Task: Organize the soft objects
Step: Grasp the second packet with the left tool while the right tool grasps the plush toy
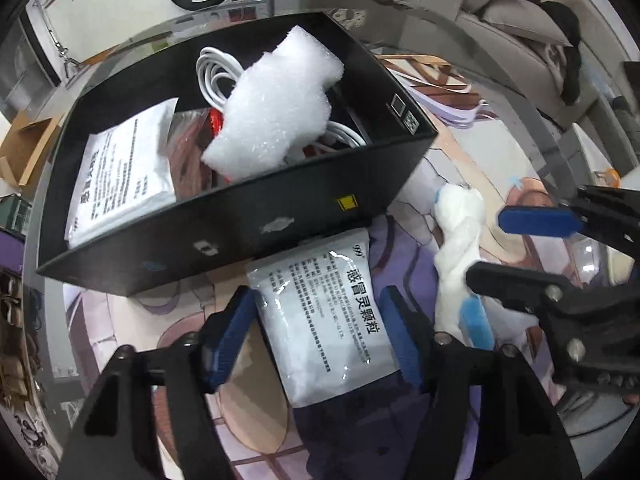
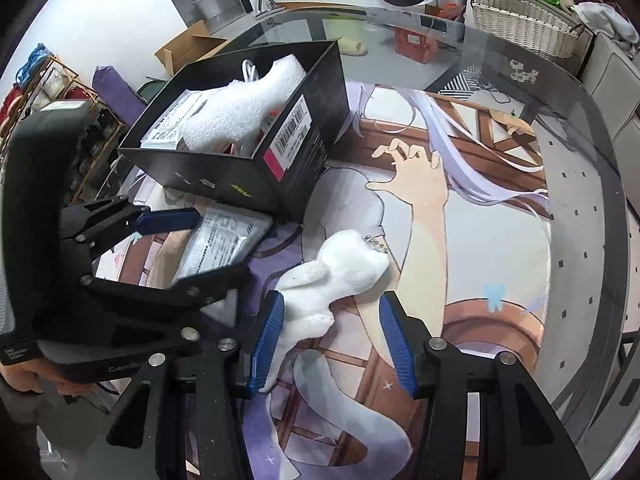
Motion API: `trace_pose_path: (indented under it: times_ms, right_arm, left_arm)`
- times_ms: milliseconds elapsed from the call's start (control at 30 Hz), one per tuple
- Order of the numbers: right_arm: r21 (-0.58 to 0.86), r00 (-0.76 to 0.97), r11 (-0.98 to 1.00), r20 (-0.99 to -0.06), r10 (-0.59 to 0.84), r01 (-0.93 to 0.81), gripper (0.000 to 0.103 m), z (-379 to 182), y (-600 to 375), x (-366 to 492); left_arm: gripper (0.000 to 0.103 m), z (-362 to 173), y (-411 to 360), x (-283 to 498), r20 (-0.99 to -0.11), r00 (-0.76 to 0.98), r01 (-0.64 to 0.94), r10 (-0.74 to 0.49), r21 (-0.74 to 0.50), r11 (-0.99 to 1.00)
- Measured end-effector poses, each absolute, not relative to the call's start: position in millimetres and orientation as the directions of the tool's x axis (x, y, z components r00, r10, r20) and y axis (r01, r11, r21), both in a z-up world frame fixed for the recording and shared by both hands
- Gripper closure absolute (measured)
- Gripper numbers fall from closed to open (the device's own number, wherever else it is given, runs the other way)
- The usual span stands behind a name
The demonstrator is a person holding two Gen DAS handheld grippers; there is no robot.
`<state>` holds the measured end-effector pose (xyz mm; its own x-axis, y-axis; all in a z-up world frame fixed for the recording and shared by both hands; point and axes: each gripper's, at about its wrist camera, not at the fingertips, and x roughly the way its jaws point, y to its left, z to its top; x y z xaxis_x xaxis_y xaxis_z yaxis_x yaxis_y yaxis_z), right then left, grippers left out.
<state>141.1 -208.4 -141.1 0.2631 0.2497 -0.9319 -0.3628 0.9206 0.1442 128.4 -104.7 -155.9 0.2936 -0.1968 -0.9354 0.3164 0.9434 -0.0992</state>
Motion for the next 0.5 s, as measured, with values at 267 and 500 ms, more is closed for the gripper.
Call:
trace_pose_path:
  times_ms: [267,500]
  right_arm:
    - [0.160,0.236,0.902,-0.933,0.271,-0.402,0.052,-155.4,-189.4,146.2]
    - [0.124,0.206,0.801,-0.933,0.295,-0.585,0.063,-161.5,-144.0,118.7]
  left_arm:
    - [0.049,-154.2,-61.4,104.6,-0.937,0.287,0.318,-0.201,-0.105,0.942]
    - [0.047,-151.0,-28.6,84.7,-0.936,0.288,0.313,-0.202,-0.107,0.944]
